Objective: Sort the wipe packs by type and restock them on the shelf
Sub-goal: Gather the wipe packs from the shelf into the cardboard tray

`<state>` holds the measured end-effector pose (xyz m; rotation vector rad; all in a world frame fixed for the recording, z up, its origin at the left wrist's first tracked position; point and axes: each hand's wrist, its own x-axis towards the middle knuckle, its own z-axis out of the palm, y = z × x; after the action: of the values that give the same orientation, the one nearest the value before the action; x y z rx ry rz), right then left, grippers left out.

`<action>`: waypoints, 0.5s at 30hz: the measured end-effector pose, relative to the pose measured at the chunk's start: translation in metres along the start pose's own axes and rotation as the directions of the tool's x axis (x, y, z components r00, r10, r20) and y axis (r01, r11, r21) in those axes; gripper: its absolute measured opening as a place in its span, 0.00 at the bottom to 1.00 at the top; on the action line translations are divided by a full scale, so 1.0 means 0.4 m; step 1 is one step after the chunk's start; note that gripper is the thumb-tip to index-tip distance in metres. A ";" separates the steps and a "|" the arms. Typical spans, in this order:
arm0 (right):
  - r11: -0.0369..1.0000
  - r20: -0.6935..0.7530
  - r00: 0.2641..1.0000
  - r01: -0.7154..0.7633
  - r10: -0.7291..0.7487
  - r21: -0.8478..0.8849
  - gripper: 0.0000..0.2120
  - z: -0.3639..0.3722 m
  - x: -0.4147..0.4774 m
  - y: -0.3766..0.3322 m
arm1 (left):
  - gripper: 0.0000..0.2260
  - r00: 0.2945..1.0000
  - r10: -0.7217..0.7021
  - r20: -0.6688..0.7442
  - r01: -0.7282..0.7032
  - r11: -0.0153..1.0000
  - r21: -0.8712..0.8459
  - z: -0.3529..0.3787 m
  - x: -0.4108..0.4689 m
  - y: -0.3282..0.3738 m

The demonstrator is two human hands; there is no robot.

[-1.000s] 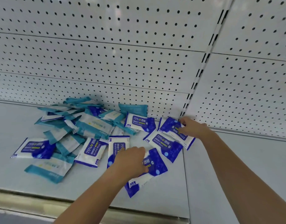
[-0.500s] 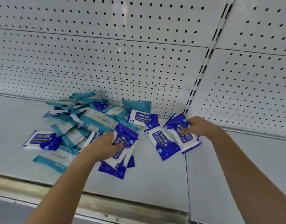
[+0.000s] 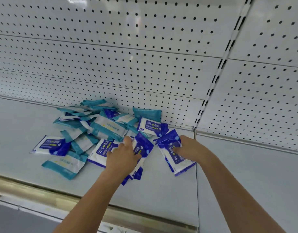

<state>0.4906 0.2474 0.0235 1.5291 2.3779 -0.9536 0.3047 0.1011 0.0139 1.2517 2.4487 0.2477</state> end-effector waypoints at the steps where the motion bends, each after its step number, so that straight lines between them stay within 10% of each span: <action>1: 1.000 0.013 1.000 0.001 -0.001 -0.019 0.17 0.002 0.000 -0.005 | 0.26 1.000 0.008 0.001 -0.007 0.993 -0.117 -0.003 -0.003 0.001; 6: 0.997 -0.014 0.998 0.063 -0.062 0.053 0.34 0.002 -0.009 -0.004 | 0.43 0.998 -0.015 0.055 0.039 0.886 -0.462 -0.019 -0.018 -0.010; 11: 0.940 -0.128 0.982 0.174 -0.142 0.293 0.25 -0.013 -0.039 0.031 | 0.21 0.994 -0.089 0.056 0.100 0.641 -0.761 -0.043 -0.015 -0.047; 15: 0.797 -0.180 0.982 0.157 -0.061 0.583 0.26 0.006 -0.073 0.053 | 0.25 0.997 -0.036 0.069 0.077 0.587 -0.806 -0.032 0.004 -0.060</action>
<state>0.5222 0.2296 0.0258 1.7102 2.4155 -1.8151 0.2807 0.0886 0.0176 0.7236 1.8916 1.1604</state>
